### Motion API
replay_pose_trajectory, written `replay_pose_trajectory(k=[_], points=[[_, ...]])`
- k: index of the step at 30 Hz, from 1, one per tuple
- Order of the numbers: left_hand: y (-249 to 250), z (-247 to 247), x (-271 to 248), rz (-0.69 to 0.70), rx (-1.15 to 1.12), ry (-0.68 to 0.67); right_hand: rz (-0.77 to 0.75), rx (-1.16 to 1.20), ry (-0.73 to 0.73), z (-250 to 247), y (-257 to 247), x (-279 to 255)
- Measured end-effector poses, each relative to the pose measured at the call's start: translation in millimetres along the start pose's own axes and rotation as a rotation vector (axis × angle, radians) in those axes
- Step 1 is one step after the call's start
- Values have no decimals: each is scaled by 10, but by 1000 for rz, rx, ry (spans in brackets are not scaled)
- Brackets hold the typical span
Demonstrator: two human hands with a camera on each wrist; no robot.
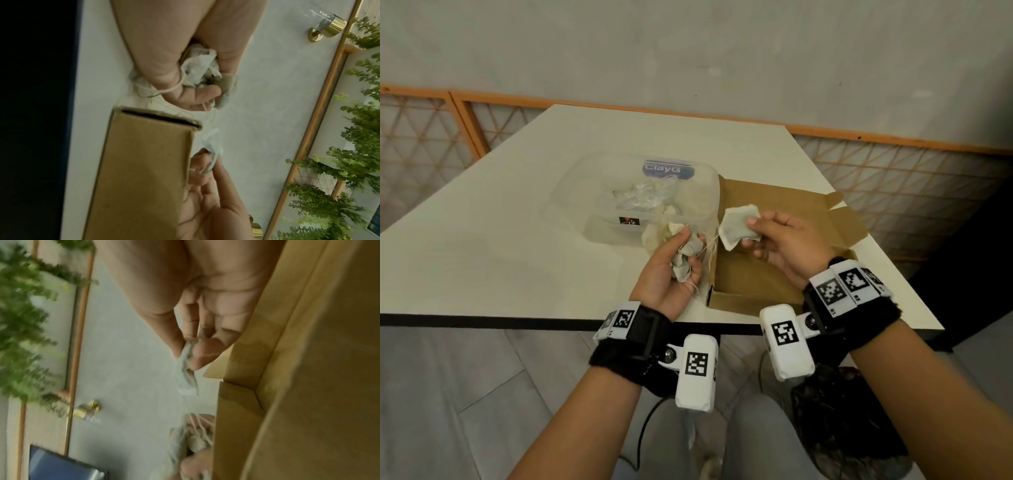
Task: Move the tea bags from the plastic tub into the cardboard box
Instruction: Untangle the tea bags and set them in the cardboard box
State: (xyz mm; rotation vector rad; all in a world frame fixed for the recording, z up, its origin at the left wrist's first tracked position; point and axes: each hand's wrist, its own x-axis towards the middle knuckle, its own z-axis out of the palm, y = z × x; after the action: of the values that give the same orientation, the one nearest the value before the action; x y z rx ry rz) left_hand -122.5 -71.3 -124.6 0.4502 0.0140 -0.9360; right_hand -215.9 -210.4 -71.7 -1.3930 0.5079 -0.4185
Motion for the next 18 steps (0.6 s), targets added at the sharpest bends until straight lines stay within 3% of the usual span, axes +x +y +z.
replay_pose_trajectory(k=[3, 5, 11, 18], points=[[4, 2, 9, -18, 9, -9, 91, 277, -52, -75, 22, -1], [1, 1, 12, -13, 23, -1, 148, 339, -95, -80, 51, -8], [-16, -70, 67, -50, 148, -123, 73, 66, -70, 1, 82, -42], [-72, -10, 42, 29, 269, -89, 128, 124, -213, 3, 90, -78]])
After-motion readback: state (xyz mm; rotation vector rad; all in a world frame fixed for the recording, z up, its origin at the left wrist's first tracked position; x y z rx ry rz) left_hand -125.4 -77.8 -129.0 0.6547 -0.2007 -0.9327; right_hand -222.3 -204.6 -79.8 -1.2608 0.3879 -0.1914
